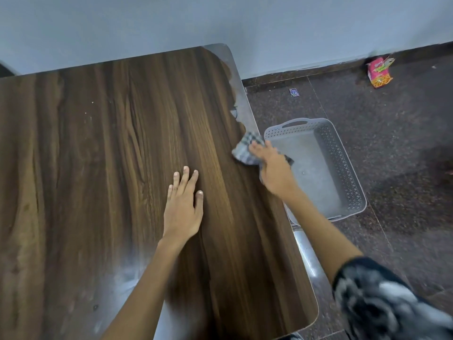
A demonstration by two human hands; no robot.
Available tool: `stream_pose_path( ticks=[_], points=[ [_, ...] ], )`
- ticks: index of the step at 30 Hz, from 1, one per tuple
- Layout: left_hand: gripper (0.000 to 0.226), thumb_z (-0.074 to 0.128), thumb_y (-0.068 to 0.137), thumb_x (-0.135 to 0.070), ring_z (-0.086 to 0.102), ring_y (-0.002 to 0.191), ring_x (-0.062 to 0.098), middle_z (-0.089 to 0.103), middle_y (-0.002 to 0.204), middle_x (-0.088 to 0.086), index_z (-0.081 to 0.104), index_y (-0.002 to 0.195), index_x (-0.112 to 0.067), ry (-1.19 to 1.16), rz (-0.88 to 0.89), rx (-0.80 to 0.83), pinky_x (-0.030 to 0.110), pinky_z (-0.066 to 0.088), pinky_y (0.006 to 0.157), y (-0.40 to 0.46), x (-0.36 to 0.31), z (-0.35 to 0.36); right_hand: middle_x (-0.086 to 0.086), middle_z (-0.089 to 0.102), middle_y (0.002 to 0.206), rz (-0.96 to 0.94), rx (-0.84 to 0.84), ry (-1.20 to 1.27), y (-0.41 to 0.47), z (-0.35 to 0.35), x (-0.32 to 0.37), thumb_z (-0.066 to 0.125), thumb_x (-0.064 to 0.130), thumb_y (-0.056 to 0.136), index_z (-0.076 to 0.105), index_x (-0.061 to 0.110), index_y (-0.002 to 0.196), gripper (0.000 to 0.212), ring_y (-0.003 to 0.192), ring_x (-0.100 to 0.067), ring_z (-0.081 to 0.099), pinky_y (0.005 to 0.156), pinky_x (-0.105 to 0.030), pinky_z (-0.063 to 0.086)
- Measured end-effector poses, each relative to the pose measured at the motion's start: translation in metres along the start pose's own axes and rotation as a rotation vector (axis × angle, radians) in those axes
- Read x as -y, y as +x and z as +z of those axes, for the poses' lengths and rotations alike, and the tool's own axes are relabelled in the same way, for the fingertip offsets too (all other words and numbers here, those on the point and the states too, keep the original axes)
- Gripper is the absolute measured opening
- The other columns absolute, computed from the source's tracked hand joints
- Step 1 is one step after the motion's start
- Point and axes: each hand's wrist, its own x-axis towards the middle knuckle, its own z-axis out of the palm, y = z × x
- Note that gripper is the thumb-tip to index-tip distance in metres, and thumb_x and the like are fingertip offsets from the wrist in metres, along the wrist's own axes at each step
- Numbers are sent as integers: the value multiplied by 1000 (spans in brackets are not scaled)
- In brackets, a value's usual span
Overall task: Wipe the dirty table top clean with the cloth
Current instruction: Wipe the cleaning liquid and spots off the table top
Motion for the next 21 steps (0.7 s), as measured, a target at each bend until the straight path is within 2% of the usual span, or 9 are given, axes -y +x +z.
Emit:
stream_pose_path(
  ticks=[4,7,9,11,13,15,21],
  points=[
    [49,34,99,-25,-1,144,17,9,156,0,21,146,-17,2,-14,-17,33,2,115,18,-5,-1,-7,29,152,89,-5,-75,88,-2,28,39,-13,86,39,14,140,60,143,-29,17,116,-36,16],
    [49,33,99,-26,-1,144,17,9,156,0,21,146,-18,11,-27,-28,33,2,115,32,-6,-1,-6,24,154,-15,57,-65,91,22,42,41,-16,83,37,18,141,68,143,-27,15,117,-43,16],
    [49,34,99,-26,-1,144,16,9,156,0,21,146,-18,14,-27,-39,31,1,114,41,-7,-2,-3,28,152,-148,133,-71,66,32,37,42,-17,81,36,16,141,69,144,-25,14,119,-38,10],
    [49,34,99,-25,-2,144,15,9,156,0,21,146,-18,11,-17,-43,30,0,114,50,-7,-3,-1,37,147,-212,128,-75,37,30,21,44,-17,80,41,12,138,66,143,-23,18,117,-30,8],
    [49,33,99,-25,-2,144,15,8,156,-1,20,146,-18,8,-12,-36,31,0,114,61,-6,-5,-3,43,143,-138,58,-43,23,18,8,46,-18,78,46,10,135,63,140,-23,24,117,-31,13],
    [50,33,99,-26,-3,144,15,7,156,-1,19,147,-19,14,-14,-32,31,0,115,71,-7,-7,-8,46,141,-40,-19,-52,37,11,4,46,-20,77,49,7,133,62,139,-30,27,117,-40,20],
    [50,32,100,-26,-2,144,17,7,156,-1,19,147,-19,34,-28,-31,33,1,115,102,-14,-11,-5,26,153,95,-10,-137,146,-1,52,42,-10,88,35,18,142,62,143,-28,15,114,-40,20]
  ],
)
